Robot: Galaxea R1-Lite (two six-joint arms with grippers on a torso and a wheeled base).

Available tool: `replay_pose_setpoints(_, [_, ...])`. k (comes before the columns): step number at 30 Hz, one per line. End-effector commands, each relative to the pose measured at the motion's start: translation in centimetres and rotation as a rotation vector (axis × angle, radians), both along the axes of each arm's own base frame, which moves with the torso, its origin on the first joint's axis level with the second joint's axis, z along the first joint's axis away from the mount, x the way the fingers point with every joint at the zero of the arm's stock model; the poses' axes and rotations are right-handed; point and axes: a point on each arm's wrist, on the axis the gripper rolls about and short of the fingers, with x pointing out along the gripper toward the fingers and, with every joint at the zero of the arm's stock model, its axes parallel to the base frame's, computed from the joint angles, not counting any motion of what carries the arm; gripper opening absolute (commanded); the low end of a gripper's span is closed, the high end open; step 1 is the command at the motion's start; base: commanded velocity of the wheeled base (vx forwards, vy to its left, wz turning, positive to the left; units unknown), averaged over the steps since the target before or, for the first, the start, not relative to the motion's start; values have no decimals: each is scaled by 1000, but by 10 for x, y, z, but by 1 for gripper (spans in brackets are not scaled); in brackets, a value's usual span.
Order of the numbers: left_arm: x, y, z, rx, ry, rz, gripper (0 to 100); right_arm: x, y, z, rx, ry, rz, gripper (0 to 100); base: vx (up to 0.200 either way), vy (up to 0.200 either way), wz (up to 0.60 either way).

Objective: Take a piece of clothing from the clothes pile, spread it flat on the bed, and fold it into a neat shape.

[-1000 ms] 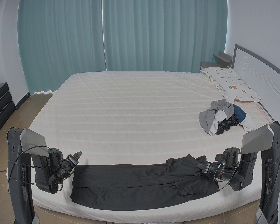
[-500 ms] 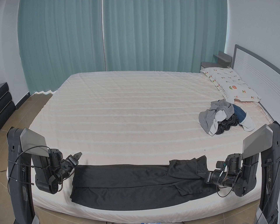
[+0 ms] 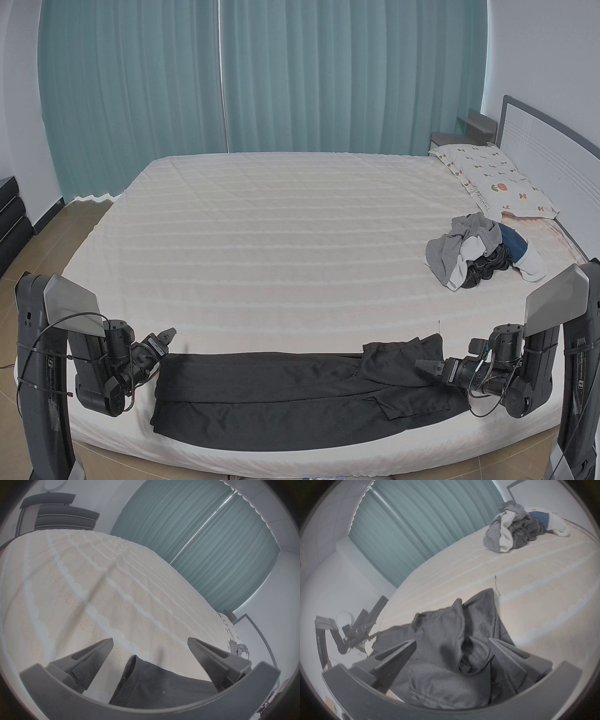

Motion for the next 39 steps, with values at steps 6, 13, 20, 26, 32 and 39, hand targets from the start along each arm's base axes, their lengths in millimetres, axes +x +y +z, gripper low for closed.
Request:
replay_pose_setpoints(6, [-2,-1,-5,27,12,-19,100,29,-12,-9,43,-39,-127,100,0,0,0])
replay_pose_setpoints(13, [-1,-1,-6,29,12,-19,100,45,-9,-19,47,-60,-183,100,0,0,0])
replay_pose_setpoints(20, [-2,-1,-6,30,14,-20,100,58,-8,-23,51,-72,-193,100,0,0,0])
replay_pose_setpoints(26, [-2,-1,-6,30,14,-20,100,62,-7,-24,54,-74,-194,0,0,0,0])
replay_pose_setpoints(32, [-2,-1,-6,31,15,-21,100,64,-9,-26,55,-77,-201,0,0,0,0])
replay_pose_setpoints(39, [-9,-2,-4,29,37,-24,100,71,-16,-23,62,-101,-266,0,0,0,0])
